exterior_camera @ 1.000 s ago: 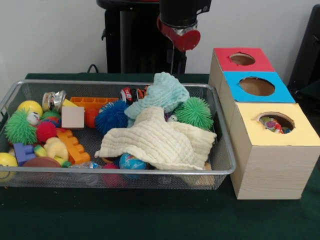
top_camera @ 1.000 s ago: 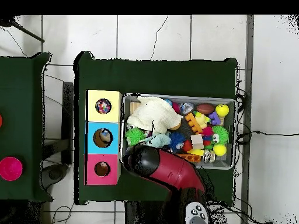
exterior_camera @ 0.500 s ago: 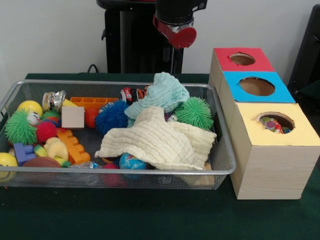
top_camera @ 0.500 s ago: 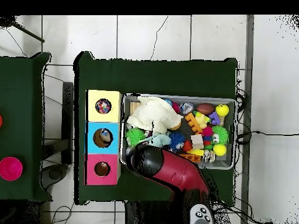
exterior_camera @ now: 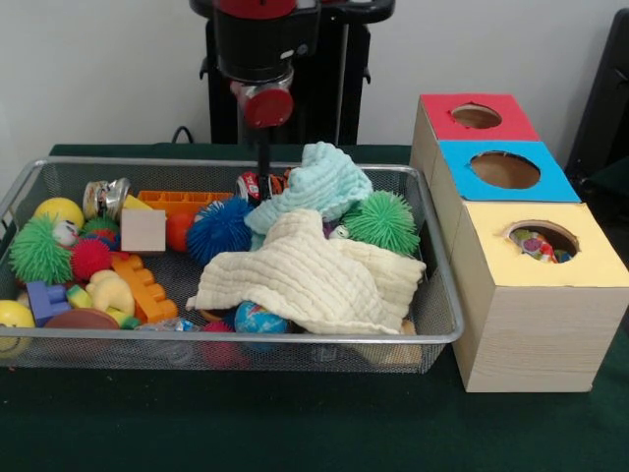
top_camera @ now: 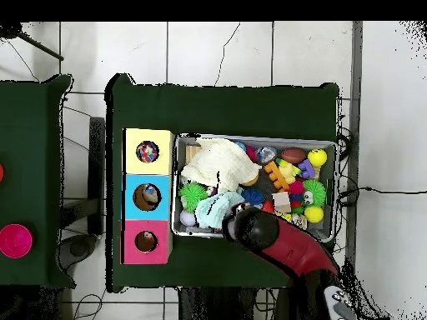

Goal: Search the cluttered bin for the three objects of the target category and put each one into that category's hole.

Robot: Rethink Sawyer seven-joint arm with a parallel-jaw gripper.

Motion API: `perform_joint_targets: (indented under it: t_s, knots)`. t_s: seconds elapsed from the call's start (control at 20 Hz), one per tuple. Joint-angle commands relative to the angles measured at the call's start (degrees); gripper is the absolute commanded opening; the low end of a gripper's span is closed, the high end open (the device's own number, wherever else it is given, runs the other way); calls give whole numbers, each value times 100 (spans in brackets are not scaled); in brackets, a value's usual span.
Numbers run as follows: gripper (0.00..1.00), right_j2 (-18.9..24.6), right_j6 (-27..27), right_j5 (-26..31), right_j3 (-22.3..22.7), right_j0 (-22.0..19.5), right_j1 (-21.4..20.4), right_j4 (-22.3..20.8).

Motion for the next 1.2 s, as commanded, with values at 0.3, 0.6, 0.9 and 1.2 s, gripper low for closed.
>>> perform_joint_targets:
  t_s: [0.3, 0.6, 0.9, 1.2]
  knots:
    - [100, 781, -720, -176, -762, -648, 547, -1031]
    - [100, 965, -865, -231, -1094, -984, 778, -1482]
    - [100, 1181, -1219, -32, -1528, -1360, 891, -2064]
    - [100, 1587, -1628, 182, -1876, -1837, 948, -2617]
